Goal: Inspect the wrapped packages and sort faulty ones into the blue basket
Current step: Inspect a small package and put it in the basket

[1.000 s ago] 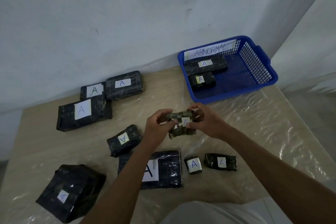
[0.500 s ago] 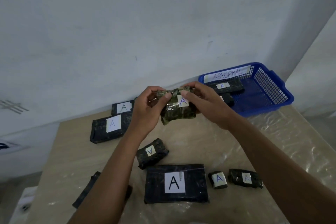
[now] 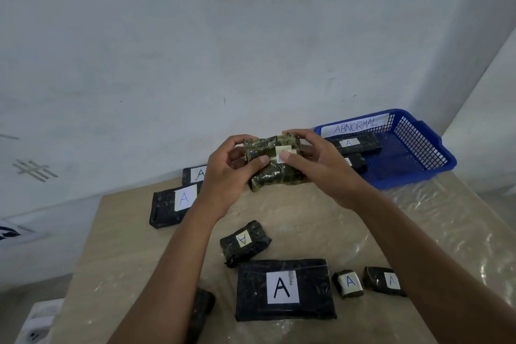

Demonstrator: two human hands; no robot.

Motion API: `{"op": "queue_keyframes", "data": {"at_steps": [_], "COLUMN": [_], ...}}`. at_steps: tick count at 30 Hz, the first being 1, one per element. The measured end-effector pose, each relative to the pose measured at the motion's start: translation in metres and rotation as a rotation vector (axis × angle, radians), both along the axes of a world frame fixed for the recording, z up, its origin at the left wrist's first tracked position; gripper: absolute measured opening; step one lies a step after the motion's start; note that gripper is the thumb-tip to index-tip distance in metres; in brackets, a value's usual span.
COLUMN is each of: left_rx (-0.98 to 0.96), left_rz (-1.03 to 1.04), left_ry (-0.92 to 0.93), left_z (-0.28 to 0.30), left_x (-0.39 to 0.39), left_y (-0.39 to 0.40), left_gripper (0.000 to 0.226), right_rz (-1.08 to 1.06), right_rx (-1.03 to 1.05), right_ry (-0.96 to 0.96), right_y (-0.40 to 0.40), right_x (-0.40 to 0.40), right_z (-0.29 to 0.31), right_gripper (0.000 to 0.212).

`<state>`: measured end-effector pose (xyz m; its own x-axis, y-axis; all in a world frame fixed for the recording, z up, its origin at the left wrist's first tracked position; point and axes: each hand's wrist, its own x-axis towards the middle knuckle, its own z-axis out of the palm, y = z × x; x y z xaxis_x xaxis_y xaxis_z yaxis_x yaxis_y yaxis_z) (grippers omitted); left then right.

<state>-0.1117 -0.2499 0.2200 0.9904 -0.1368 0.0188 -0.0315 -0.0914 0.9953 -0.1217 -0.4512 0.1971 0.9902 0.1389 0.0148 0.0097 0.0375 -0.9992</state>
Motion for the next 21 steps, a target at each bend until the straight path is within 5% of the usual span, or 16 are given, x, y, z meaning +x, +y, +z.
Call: {"op": "queue_keyframes", "data": {"at_steps": [9, 15, 21], "left_rx": [0.039, -0.01, 0.002], "left_rz": [-0.148, -0.064, -0.157], "left_ry": [0.058, 0.071, 0.089], "left_z": [0.013, 0.009, 0.011], "left_x": [0.005, 0.009, 0.01], "left_y": [0.007, 0.009, 0.01], "left_gripper": [0.059, 0.06, 0.073], "right_rz": [-0.13, 0.034, -0.055], "right_rx": [0.01, 0.088, 0.097], "right_ry": [-0.043, -0.047, -0.048], "right_y": [0.006, 0.0, 0.001], "right_x": [0.0, -0.003, 0.002], "right_z": [0.004, 0.004, -0.002], "right_gripper": [0.04, 0.076, 0.063]}}
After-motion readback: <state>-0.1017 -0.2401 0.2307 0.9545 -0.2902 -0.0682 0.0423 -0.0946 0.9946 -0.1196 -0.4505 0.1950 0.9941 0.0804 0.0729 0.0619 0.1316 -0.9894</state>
